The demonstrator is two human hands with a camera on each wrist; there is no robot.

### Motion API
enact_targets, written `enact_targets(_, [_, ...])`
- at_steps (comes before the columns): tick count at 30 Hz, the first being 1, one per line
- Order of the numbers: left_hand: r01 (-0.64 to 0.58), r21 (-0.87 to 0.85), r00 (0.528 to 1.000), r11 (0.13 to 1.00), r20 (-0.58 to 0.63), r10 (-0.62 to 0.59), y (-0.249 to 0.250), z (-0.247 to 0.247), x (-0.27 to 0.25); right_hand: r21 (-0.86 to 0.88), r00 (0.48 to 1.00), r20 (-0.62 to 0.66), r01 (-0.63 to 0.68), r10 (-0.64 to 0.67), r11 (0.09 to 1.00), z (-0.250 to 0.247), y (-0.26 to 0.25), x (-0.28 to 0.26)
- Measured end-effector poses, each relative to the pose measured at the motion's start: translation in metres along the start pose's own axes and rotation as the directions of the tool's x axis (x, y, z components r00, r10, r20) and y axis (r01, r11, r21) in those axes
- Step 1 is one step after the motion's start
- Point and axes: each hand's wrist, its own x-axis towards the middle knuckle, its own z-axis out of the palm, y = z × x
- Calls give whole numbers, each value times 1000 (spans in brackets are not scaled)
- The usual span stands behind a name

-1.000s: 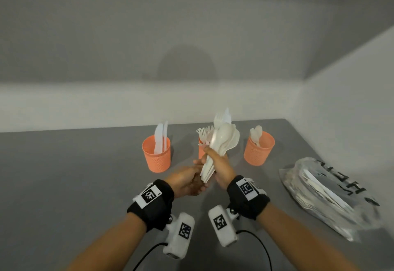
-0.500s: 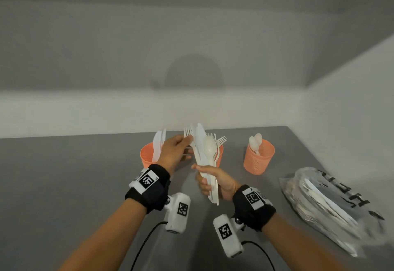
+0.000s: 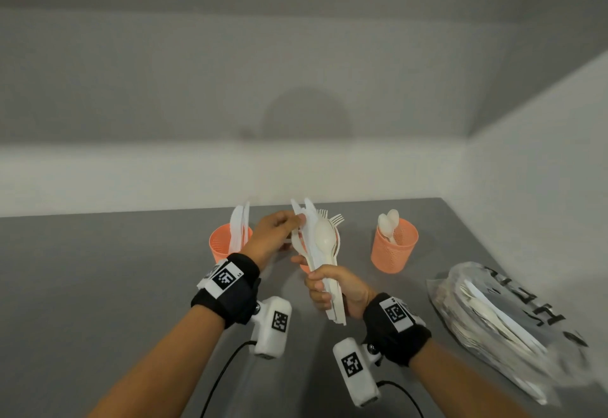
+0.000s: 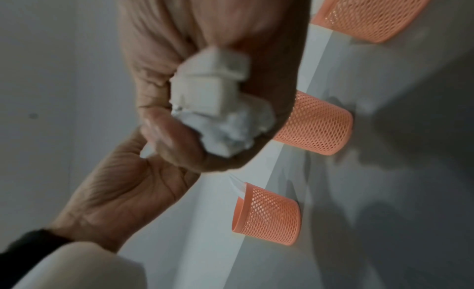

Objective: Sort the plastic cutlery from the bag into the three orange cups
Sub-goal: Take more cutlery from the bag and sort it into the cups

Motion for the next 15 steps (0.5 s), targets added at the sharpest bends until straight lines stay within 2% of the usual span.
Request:
enact_targets(5, [12, 61, 999, 998, 42, -15, -1, -2, 3, 16, 995, 101, -21, 19, 1000, -3, -2, -3])
enact_targets(11, [-43, 109, 998, 993, -41, 48, 1, 2, 7, 64, 995, 96, 1, -7, 998, -6, -5, -4])
enact_targets(15, [-84, 122, 995, 989, 61, 77, 1, 5, 1, 38, 999, 43, 7, -8, 999, -1, -10, -5])
